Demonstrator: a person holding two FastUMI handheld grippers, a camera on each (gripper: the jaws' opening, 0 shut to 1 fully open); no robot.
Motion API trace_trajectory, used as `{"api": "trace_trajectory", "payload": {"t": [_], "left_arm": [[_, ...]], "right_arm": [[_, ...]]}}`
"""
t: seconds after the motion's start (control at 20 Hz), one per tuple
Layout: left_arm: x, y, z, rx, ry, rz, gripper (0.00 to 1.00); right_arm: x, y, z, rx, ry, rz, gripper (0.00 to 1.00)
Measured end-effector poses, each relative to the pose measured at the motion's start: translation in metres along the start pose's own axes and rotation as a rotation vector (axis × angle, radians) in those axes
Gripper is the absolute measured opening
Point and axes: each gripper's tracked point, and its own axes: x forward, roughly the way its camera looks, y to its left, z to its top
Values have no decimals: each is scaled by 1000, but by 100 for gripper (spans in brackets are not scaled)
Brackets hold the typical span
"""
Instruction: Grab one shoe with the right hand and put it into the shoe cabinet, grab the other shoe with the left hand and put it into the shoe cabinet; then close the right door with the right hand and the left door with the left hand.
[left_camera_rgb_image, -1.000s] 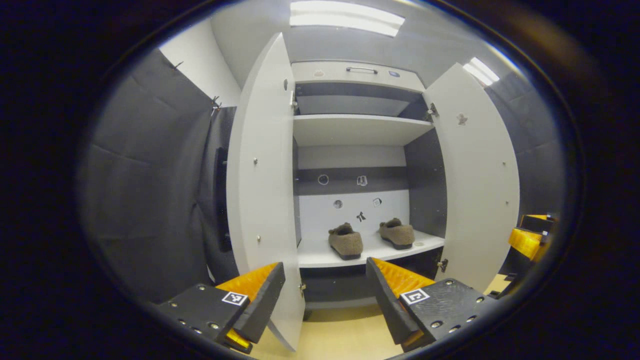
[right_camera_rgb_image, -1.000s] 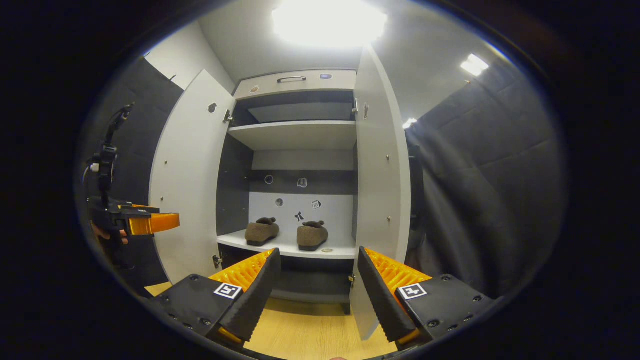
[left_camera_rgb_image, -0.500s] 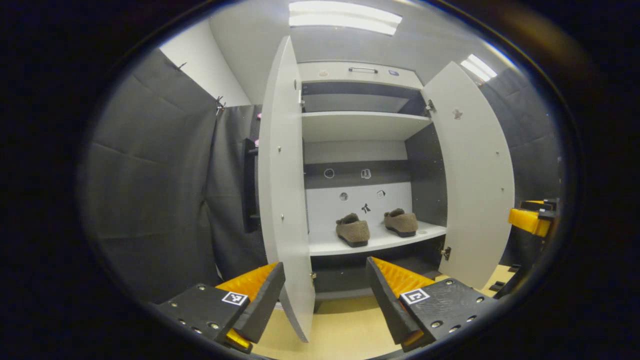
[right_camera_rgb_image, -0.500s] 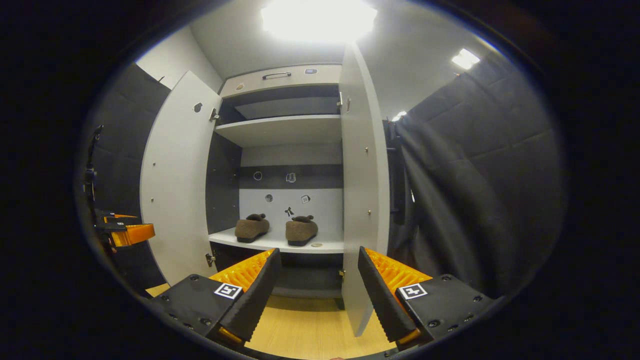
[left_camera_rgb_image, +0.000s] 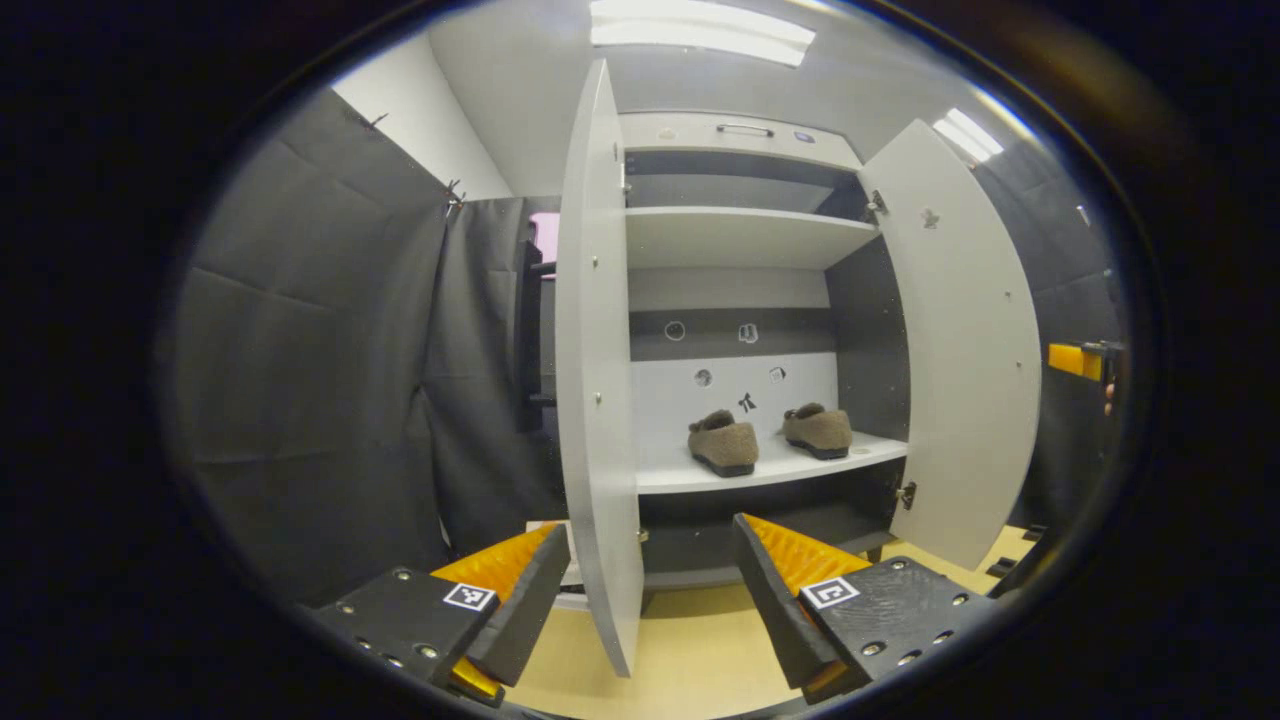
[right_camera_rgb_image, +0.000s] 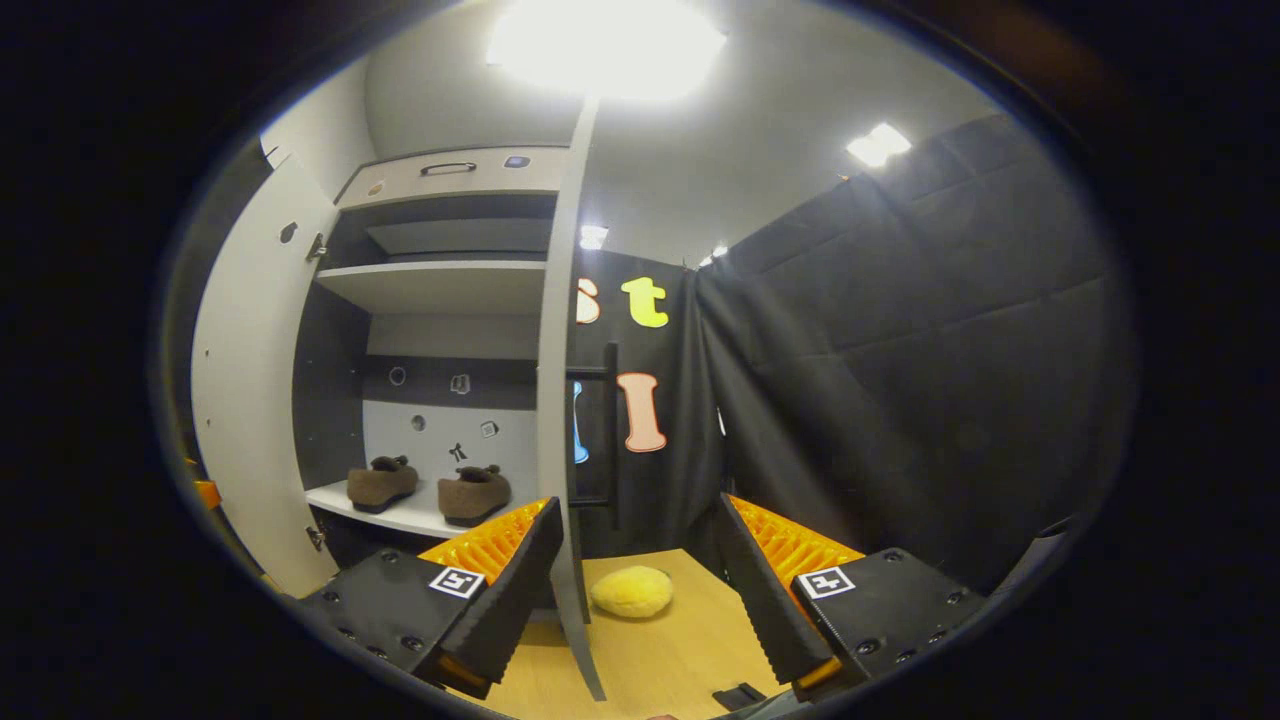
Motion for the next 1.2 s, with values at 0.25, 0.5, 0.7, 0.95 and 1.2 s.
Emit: {"api": "trace_trajectory", "payload": {"t": [0.25,0.5,0.7,0.95,1.2], "left_arm": [[-6,16,2,-13,-9,34,94],[-18,44,-5,-16,2,98,94],[-25,67,-5,-19,6,143,94],[-27,82,-2,-29,1,172,95],[-23,80,-5,-46,3,159,95]], "right_arm": [[30,-41,16,-24,-43,-178,96],[61,-41,15,-19,-28,-228,96],[69,-35,9,-76,-11,-234,92],[66,-29,8,-51,-2,-210,92],[61,-13,12,-44,-15,-143,94]]}}
